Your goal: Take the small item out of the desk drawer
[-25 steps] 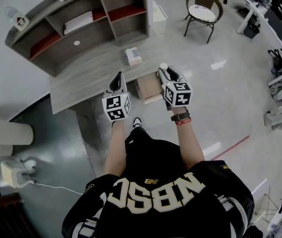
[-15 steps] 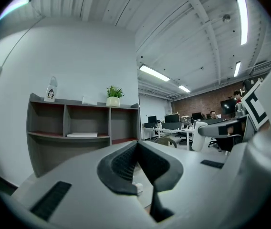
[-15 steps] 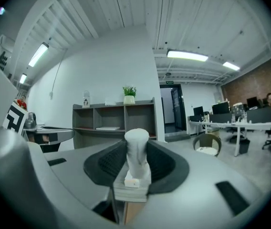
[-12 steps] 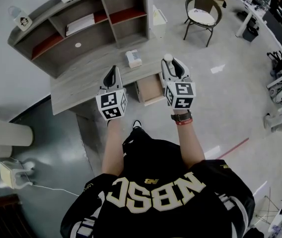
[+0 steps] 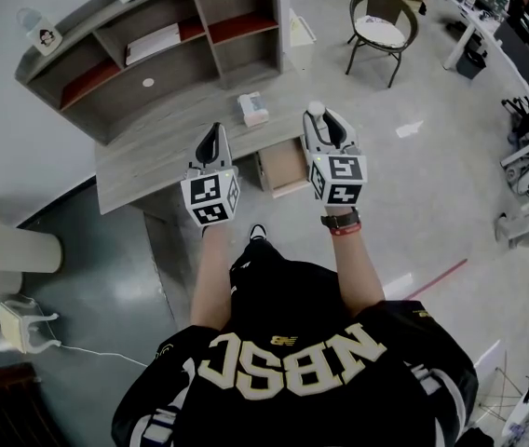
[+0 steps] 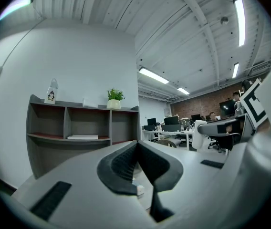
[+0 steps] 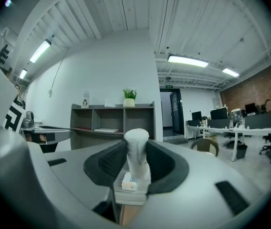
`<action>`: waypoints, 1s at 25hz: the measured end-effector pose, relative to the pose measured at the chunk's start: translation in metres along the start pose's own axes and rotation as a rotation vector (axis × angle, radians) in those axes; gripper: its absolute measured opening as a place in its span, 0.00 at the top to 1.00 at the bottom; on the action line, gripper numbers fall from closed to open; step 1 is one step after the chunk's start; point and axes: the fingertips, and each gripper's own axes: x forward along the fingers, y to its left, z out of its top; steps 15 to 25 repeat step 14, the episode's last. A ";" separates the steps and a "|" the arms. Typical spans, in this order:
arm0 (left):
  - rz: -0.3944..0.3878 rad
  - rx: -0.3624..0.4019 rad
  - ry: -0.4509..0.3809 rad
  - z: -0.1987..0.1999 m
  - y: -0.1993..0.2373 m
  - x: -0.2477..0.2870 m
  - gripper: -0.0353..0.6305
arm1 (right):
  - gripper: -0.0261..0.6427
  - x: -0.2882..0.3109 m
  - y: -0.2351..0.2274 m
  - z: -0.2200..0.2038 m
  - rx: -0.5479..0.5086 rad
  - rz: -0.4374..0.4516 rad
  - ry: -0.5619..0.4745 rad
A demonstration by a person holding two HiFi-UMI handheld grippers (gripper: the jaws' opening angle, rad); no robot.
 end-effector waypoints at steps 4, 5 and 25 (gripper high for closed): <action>0.005 -0.005 0.003 -0.002 0.003 -0.002 0.93 | 0.76 0.002 0.004 -0.002 0.006 0.010 0.008; 0.005 -0.004 0.004 -0.002 0.004 -0.003 0.93 | 0.76 0.002 0.005 -0.003 0.008 0.012 0.011; 0.017 -0.015 0.094 -0.050 0.018 -0.006 0.93 | 0.76 0.023 0.017 -0.045 0.010 0.047 0.082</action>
